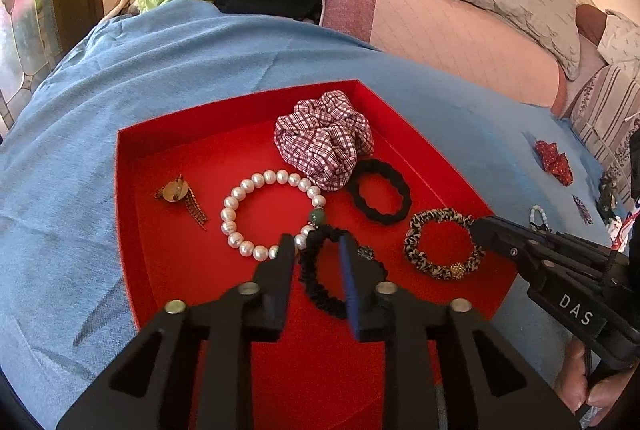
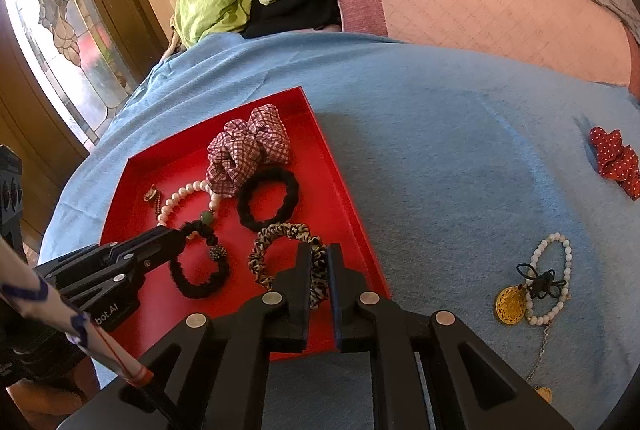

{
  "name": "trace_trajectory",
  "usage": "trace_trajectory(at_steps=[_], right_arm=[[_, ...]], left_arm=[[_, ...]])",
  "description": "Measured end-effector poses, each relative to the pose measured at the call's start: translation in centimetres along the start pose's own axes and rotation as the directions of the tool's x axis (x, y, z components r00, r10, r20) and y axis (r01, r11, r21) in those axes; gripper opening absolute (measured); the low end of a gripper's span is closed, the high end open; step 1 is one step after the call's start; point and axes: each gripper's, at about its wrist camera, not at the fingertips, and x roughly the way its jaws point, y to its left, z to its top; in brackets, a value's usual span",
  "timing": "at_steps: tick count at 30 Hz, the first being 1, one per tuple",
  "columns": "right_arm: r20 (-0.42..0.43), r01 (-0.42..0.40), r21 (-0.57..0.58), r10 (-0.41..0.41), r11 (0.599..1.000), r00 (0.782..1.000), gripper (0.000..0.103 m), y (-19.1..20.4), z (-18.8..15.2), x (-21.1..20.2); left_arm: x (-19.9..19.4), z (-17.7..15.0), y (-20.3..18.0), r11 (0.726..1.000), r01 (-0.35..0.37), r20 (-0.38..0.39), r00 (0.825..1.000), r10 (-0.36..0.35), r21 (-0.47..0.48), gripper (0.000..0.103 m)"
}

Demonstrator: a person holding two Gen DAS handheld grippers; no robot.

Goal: Organize jewelry
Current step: 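Open the left tool releasing the black bracelet while the right tool releases the leopard bracelet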

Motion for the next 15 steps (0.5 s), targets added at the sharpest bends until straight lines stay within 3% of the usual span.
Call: trace_trajectory(at_steps=[15], right_arm=[[0.048,-0.071,0.046,0.069,0.996,0.996,0.011,-0.8,0.6,-3.5]], left_arm=[[-0.6,0.6,-1.8,1.000,0.018,0.043,0.999,-0.019,0.017,0.024]])
